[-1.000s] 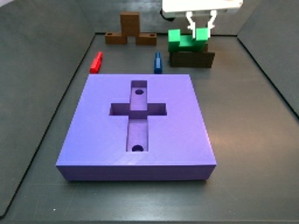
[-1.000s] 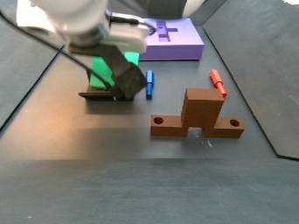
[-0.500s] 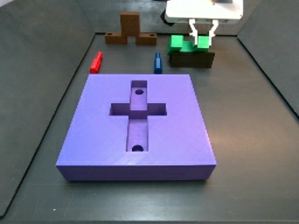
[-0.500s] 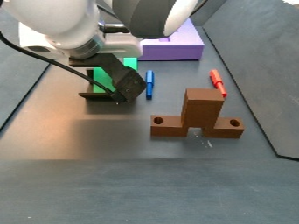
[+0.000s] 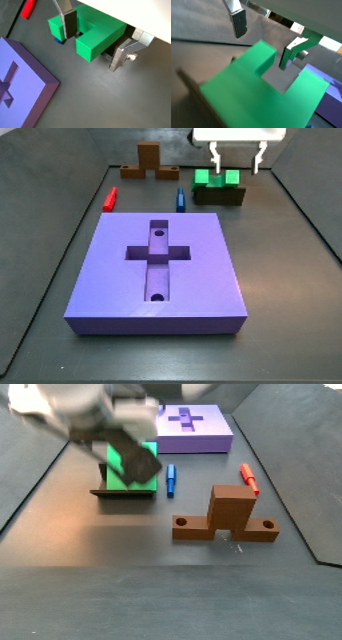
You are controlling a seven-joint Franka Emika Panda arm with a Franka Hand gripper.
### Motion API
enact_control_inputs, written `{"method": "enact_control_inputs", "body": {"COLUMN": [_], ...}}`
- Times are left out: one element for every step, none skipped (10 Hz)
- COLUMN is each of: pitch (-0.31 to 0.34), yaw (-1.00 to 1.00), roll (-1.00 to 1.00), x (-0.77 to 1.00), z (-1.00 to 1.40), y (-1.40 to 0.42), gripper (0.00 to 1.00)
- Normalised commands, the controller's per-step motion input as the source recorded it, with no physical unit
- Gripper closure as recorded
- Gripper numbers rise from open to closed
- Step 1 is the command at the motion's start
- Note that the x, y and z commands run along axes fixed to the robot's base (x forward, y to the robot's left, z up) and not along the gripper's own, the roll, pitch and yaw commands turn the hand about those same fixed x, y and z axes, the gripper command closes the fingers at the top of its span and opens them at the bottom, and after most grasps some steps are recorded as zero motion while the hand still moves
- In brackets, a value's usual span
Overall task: Pick up the green object. Move up. Place the green object on the fixture. Regrasp the green object. Move to above the board. Insert the green object.
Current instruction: Regrasp the green object.
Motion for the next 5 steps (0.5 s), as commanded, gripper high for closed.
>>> {"method": "enact_control_inputs", "body": {"pitch": [-0.169, -0.089, -0.117, -0.051, -0.029], "yaw": [0.10, 0.11, 0.15, 0.19, 0.16], "roll": [0.92, 0.96, 0.81, 0.77, 0.88], "x": [0.29, 0.25, 0.36, 0.45, 0.45], "z": [0.80, 0.75, 0.93, 0.86, 0.63], "y": [-0.10, -0.09, -0.19, -0.12, -0.10], "gripper": [0.00, 0.00, 0.00, 0.00, 0.00]}}
